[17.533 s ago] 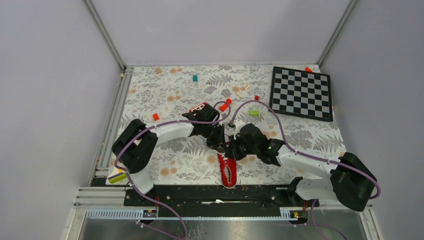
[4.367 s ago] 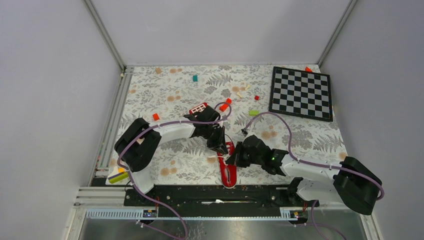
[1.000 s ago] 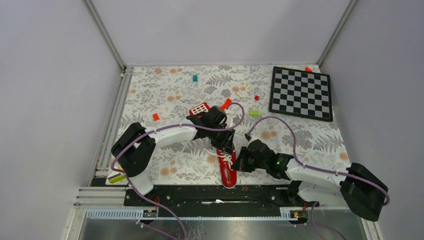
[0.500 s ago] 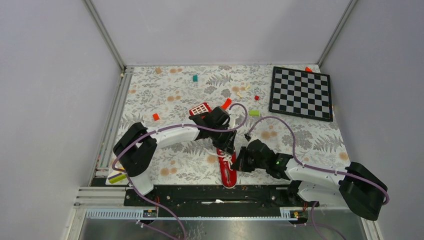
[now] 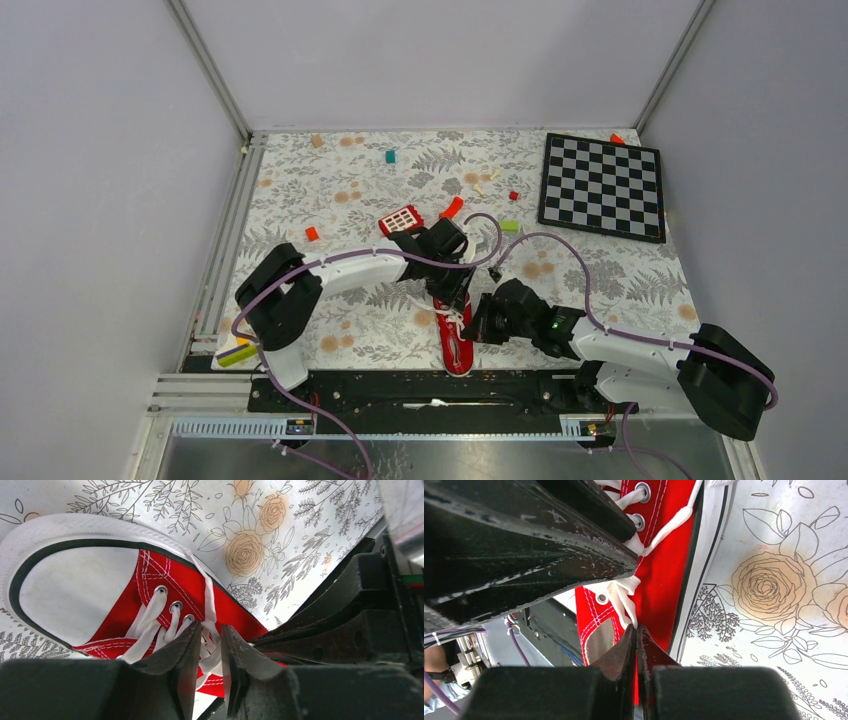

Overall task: Tie the shoes
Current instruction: Tie the shoelace on the shoe.

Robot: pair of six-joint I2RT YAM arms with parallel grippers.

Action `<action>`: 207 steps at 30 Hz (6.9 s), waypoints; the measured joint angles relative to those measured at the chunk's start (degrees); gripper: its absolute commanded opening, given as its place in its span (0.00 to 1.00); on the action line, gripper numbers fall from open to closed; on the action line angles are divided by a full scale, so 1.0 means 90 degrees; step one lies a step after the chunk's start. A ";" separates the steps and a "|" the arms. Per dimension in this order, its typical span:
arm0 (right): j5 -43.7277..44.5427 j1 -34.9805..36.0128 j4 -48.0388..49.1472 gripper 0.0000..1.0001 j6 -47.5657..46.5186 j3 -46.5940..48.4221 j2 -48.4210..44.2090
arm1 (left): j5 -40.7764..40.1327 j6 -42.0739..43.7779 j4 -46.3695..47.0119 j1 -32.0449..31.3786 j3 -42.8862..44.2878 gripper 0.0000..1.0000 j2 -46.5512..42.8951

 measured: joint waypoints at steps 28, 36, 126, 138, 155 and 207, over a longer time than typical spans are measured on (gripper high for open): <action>-0.0002 0.0000 0.0005 0.00 0.0000 0.0000 0.0005 | -0.0204 -0.0612 0.0619 0.0318 -0.0498 0.00 -0.0765; 0.0090 0.0000 -0.0153 0.00 0.0002 -0.0002 -0.0257 | -0.0274 -0.0843 0.0792 0.0425 -0.0974 0.00 -0.1175; -0.0930 -0.0532 -0.1834 0.48 -0.2909 0.2788 0.1865 | 0.0231 -0.2285 0.2494 0.0527 -0.3468 0.00 -0.2460; -0.0950 -0.0532 -0.1603 0.16 -0.3002 0.2907 0.2295 | 0.0272 -0.2290 0.2540 0.0527 -0.3468 0.00 -0.2458; -0.0869 -0.0624 -0.1372 0.08 -0.2878 0.2907 0.2244 | 0.0284 -0.2290 0.2601 0.0527 -0.3470 0.00 -0.2458; -0.0714 -0.1161 0.0075 0.00 -0.2132 0.3094 0.2939 | 0.0311 -0.2293 0.2645 0.0522 -0.3553 0.00 -0.2458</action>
